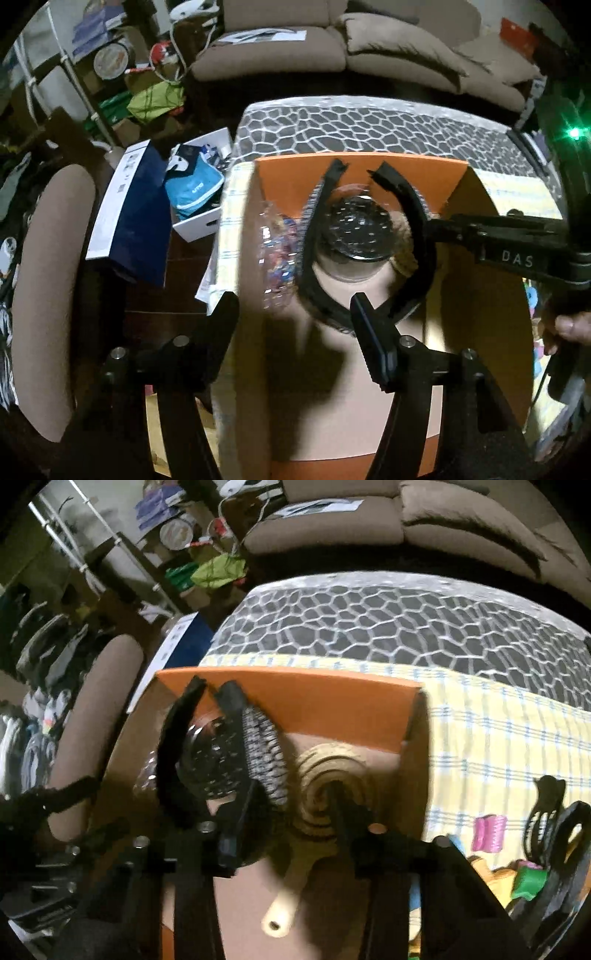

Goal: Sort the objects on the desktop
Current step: 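Lower the headband with both grippers into the box around the jar, then open both grippers to release the headband in the box, then withdraw both grippers from the box back over the table items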

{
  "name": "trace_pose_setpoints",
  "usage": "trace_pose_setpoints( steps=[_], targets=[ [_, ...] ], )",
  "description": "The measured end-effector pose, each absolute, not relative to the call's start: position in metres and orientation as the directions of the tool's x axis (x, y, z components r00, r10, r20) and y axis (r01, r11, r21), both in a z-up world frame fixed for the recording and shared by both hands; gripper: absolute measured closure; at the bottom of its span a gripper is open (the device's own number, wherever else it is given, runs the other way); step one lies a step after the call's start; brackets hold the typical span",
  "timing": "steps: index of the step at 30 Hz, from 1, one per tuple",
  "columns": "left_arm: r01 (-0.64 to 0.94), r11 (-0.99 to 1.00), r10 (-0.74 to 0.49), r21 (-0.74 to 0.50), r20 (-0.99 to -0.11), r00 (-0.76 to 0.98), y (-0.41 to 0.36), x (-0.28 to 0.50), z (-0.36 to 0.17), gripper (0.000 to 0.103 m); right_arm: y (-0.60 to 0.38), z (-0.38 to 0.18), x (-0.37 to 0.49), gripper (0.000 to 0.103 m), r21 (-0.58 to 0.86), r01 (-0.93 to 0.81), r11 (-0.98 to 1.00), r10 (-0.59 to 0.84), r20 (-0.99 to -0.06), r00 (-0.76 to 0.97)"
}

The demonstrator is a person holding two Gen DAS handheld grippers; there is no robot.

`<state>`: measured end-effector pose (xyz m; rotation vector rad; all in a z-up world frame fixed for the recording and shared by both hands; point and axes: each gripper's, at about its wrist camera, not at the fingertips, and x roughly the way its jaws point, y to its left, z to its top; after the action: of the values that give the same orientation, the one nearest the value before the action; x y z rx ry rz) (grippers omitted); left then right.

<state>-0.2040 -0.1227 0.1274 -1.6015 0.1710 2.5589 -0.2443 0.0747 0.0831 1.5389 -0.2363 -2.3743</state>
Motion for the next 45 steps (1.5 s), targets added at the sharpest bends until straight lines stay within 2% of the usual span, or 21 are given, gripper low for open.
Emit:
trace_pose_setpoints(
  steps=[1,4,8,12,14,15,16,18,20,24,29,33,38,43,45],
  targets=[
    [-0.144,-0.989,0.033,0.032,-0.902,-0.43,-0.129,-0.205,0.125,0.044,0.07,0.084,-0.245,0.064,0.271,0.168,-0.948,-0.316,-0.869,-0.381],
    [-0.124,-0.992,0.035,0.017,-0.911,-0.41,-0.141,-0.204,0.113,0.044,0.06,0.079,-0.247,0.077,0.289,0.189,-0.939,-0.339,-0.876,-0.344],
    [-0.146,-0.989,0.067,-0.012,-0.921,-0.383,-0.139,-0.2,0.1,0.044,0.042,0.07,-0.254,0.077,0.257,0.19,-0.948,-0.308,-0.893,-0.328],
    [-0.163,-0.987,0.063,0.001,-0.921,-0.384,-0.13,-0.197,0.098,0.041,0.053,0.069,-0.26,0.077,0.342,0.135,-0.93,-0.367,-0.886,-0.283],
    [-0.162,-0.987,0.064,-0.001,-0.921,-0.384,-0.129,-0.197,0.099,0.04,0.057,0.067,-0.261,0.077,0.333,0.132,-0.934,-0.357,-0.898,-0.256],
    [-0.16,-0.987,0.066,-0.003,-0.921,-0.385,-0.129,-0.196,0.099,0.04,0.059,0.065,-0.263,0.075,0.321,0.124,-0.939,-0.342,-0.91,-0.233],
    [-0.16,-0.987,0.067,-0.005,-0.92,-0.387,-0.129,-0.195,0.1,0.04,0.062,0.066,-0.263,0.067,0.321,0.113,-0.94,-0.34,-0.912,-0.23],
    [-0.16,-0.987,0.064,0.0,-0.917,-0.394,-0.128,-0.192,0.103,0.04,0.069,0.076,-0.26,0.062,0.356,0.114,-0.927,-0.374,-0.89,-0.261],
    [-0.163,-0.987,0.055,0.012,-0.915,-0.399,-0.128,-0.188,0.106,0.039,0.072,0.091,-0.255,0.049,0.324,0.136,-0.936,-0.35,-0.887,-0.301],
    [-0.165,-0.985,0.029,0.043,-0.911,-0.412,-0.124,-0.179,0.114,0.036,0.076,0.112,-0.245,0.046,0.301,0.165,-0.939,-0.341,-0.88,-0.332],
    [-0.179,-0.983,0.04,0.04,-0.906,-0.421,-0.116,-0.166,0.127,0.034,0.076,0.123,-0.223,0.034,0.232,0.201,-0.952,-0.29,-0.894,-0.342],
    [-0.188,-0.982,0.054,0.03,-0.901,-0.431,-0.109,-0.151,0.14,0.031,0.076,0.124,-0.205,0.032,0.208,0.217,-0.954,-0.273,-0.901,-0.337],
    [-0.184,-0.983,0.101,-0.022,-0.895,-0.433,-0.103,-0.134,0.149,0.012,0.078,0.126,-0.176,0.023,0.181,0.222,-0.958,-0.249,-0.909,-0.334],
    [-0.182,-0.982,0.128,-0.052,-0.892,-0.434,-0.094,-0.114,0.152,0.001,0.085,0.127,-0.151,0.013,0.167,0.208,-0.964,-0.232,-0.909,-0.345],
    [-0.183,-0.982,0.13,-0.054,-0.891,-0.434,-0.089,-0.106,0.152,0.001,0.089,0.126,-0.138,0.012,0.169,0.199,-0.965,-0.231,-0.909,-0.347]
  ],
)
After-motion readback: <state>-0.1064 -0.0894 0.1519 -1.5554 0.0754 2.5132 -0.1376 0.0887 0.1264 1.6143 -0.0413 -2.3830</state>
